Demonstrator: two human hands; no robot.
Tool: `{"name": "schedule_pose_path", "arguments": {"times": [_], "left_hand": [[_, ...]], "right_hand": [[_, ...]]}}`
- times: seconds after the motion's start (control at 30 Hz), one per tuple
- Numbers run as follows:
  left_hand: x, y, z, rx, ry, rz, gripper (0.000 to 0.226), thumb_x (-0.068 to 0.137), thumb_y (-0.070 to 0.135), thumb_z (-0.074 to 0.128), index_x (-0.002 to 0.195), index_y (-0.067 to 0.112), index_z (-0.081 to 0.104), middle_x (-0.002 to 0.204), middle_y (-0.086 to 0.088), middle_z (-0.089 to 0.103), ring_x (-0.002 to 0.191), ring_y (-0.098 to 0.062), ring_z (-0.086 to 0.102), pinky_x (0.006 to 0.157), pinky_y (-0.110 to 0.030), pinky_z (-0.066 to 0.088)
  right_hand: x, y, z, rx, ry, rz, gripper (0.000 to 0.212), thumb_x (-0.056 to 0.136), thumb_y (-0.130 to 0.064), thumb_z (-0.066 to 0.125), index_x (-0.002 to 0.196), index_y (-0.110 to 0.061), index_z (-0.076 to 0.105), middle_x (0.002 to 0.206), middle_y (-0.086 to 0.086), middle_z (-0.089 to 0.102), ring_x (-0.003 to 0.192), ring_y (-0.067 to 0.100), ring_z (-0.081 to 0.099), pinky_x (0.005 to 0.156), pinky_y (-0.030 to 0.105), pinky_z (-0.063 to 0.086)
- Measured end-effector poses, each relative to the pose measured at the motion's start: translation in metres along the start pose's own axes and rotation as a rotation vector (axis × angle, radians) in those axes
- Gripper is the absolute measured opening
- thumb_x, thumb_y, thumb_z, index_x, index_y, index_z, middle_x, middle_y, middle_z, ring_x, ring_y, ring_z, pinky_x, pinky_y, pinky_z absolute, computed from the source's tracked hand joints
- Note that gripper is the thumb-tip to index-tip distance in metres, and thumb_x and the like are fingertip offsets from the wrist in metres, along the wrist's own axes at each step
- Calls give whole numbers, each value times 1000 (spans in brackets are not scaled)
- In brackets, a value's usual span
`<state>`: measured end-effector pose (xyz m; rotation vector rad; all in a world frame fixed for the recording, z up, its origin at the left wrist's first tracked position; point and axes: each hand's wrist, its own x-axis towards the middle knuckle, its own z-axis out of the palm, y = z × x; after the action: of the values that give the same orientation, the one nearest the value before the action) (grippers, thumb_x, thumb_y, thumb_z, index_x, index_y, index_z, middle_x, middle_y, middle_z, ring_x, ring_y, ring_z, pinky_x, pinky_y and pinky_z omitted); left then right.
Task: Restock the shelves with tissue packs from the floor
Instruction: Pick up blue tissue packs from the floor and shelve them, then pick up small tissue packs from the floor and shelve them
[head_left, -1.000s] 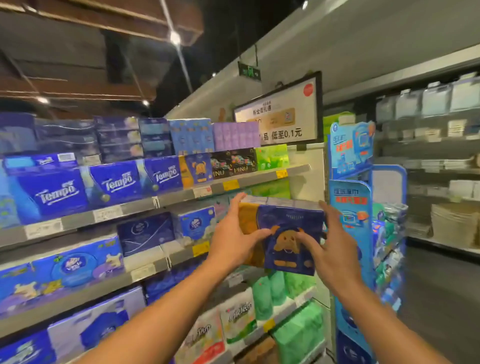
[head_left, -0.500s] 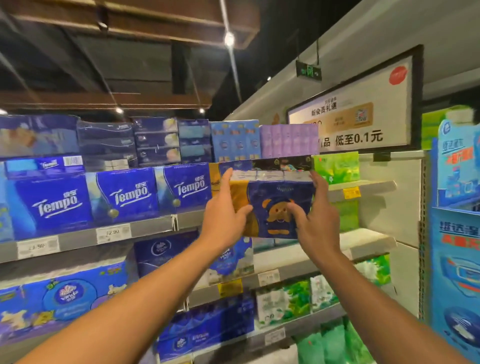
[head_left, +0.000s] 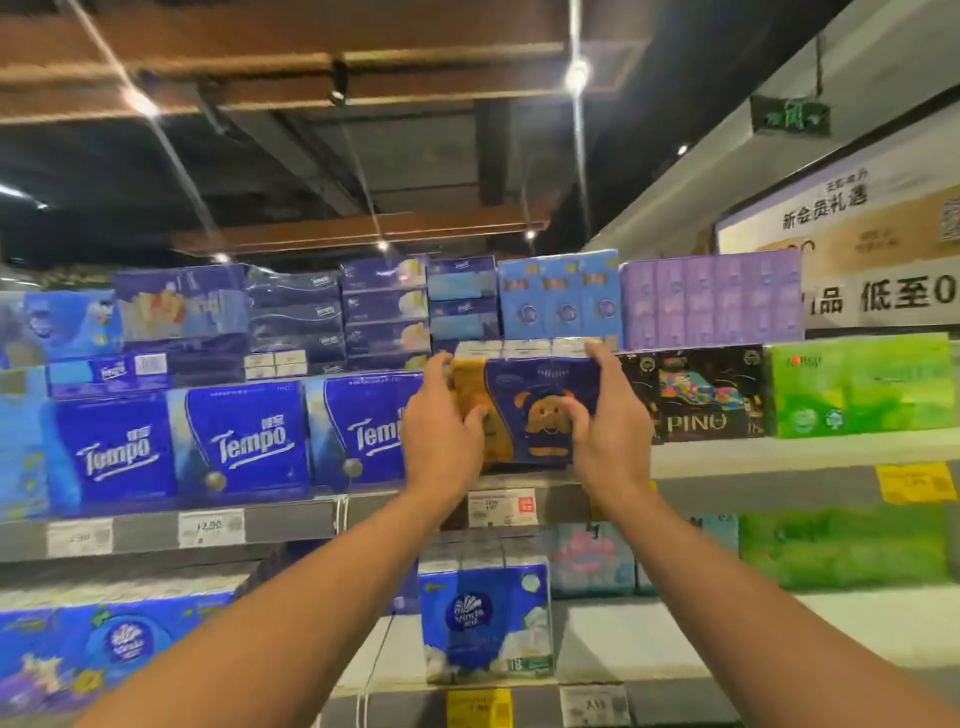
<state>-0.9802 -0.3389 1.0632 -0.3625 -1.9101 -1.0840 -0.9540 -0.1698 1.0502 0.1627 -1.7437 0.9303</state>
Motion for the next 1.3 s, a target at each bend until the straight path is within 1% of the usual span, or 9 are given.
{"name": "schedule_pose_path", "arguments": {"times": [0.2,0.33,0.37,0.47,0.6,0.7,0.83,1.0,1.3], "left_hand": [[1,-29,16,152,2,-16,81,84,17,73,147,31,24,126,6,42,98,-16,60,85,-40,56],[-7,-38,14,238,-12,-13,87,82,17,75,147,34,21,120,4,34,90,-10,57,79,-29,56],[-9,-41,14,251,-21,-12,86,82,17,76,146,34,22,119,4,36,90,-11,56,80,-29,54],[-13,-50,13,273,-43,-38,85,79,22,78,144,36,24,123,5,41,98,-15,56,87,-40,54],[-15,-53,14,277,-78,-39,84,81,27,77,145,36,24,124,4,40,102,-15,55,89,-41,55],[-19,-53,15,266,-83,-46,85,81,27,77,147,34,24,125,5,39,104,-10,50,89,-32,53],[-30,-50,17,268,-116,33,72,80,33,77,137,32,34,117,3,46,103,-14,50,88,-33,50],[-54,-46,15,204,-211,182,50,80,33,76,121,23,50,111,-2,52,102,-21,50,87,-36,45],[-185,-33,14,32,-757,213,49,79,36,76,120,18,57,112,-8,64,103,-29,59,88,-40,48]], "right_hand": [[5,31,40,76,-147,57,67,93,-19,64,150,-30,31,131,3,61,112,24,60,81,30,40],[6,36,51,75,-218,80,83,92,-26,65,156,-31,12,136,5,57,90,18,58,75,29,41],[4,36,53,64,-241,68,88,91,-27,66,156,-31,7,147,4,48,94,14,55,79,29,41],[1,34,55,-16,-303,13,97,89,-35,68,156,-33,-2,164,0,11,140,20,33,97,36,42],[4,30,55,-185,-402,-2,109,87,-42,68,153,-31,-17,164,8,1,136,29,41,86,36,47],[4,30,53,-193,-471,29,122,80,-43,76,150,-34,-24,164,11,-7,136,34,41,92,39,47],[-16,30,43,-266,-450,30,109,79,-48,72,154,-37,-7,163,12,-5,142,36,32,105,45,42],[-62,30,5,-322,-445,111,98,80,-41,73,155,-26,12,160,14,18,145,30,26,111,40,35],[-223,-10,-119,-589,-429,405,90,84,-43,70,155,-22,18,155,6,34,140,25,35,109,43,38]]}}
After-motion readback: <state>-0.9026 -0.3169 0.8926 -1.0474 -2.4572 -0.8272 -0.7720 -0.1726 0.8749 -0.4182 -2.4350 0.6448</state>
